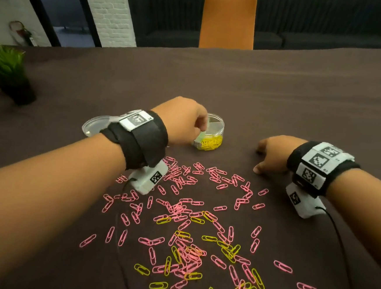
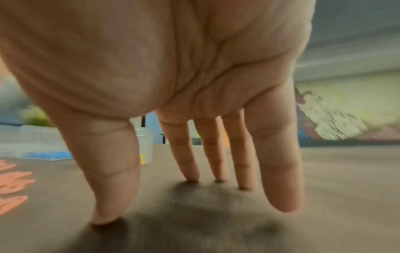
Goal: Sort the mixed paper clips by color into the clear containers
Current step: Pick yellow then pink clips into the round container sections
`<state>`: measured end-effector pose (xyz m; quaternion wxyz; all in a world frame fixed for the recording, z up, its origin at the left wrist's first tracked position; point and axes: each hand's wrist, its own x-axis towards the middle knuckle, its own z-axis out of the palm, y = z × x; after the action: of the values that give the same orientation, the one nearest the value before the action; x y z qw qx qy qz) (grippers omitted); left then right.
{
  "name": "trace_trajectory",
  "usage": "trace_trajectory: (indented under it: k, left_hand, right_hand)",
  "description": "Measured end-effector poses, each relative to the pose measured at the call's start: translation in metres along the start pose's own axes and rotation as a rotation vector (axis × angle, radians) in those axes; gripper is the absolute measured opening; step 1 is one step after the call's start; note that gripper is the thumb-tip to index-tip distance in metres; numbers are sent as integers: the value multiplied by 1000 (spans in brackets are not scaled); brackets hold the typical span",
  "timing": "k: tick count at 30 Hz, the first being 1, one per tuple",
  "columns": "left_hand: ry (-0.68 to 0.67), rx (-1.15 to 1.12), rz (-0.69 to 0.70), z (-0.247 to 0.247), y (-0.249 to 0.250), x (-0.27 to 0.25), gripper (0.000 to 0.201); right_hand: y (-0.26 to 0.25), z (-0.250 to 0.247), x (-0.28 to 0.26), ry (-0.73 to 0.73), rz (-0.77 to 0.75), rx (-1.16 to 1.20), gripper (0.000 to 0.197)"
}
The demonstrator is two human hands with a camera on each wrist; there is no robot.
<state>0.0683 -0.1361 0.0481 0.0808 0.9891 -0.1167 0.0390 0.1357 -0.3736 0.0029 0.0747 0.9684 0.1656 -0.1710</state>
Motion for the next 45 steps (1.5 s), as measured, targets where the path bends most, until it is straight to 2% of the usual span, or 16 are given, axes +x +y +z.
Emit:
trace_trajectory:
  k: [2,5,8,11,13,15,21,24,27,30,33,35,38,40,42,45]
  left_hand:
    - [-145,17,42,3,5,-40,15]
    - [-396,62,54,17,8,-96,6]
    - [-484,96,-7,31,6,-126,11]
    - [-464,67,-91,43,3,-135,21]
    - [-434,60,-102,45,-1,-138,12]
    - [-419,63,-98,43,-4,-141,4]
    - [-268,-25,-100,33,-6,-160,11]
    - [-131,-221,-208,31,-7,-163,25]
    - [-13,-564,-400,28,-12,-164,40]
    - [-130,-786,-380,21,-16,-171,39]
    - [-258,-998,-361,20,-14,-178,26]
    - [-339,-883,-304,18,-8,-182,14]
    - [-419,-361,-90,17,6,-191,14]
    - [-445,-90,-20,22,16,-198,18]
    - [-448,60,2,29,24,-204,19]
    - [-437,98,48,36,29,-204,9]
  right_hand:
    - [0,0,-8,2,-25,-83,58]
    - [-15,2,-33,171,-150,-139,34]
    - [-56,11,-65,195,-362,-30,13]
    - [-93,24,-86,45,-468,-58,12]
    - [-105,30,-87,3,-479,-62,13]
    - [-109,33,-84,-6,-462,-41,14]
    - [-102,29,-85,26,-400,-18,14]
    - [-108,29,-92,71,-393,-52,15]
    - [-118,34,-94,-6,-356,-106,20]
    - [-117,33,-94,-49,-338,-76,20]
    - [-114,33,-96,-23,-365,-74,17]
    - [-112,31,-99,-7,-366,-56,14]
    - [-110,30,-104,43,-383,31,5]
    - [-110,31,-107,87,-433,103,5]
    - [-114,34,-109,71,-490,156,10]
    - [-123,40,-108,6,-526,72,14]
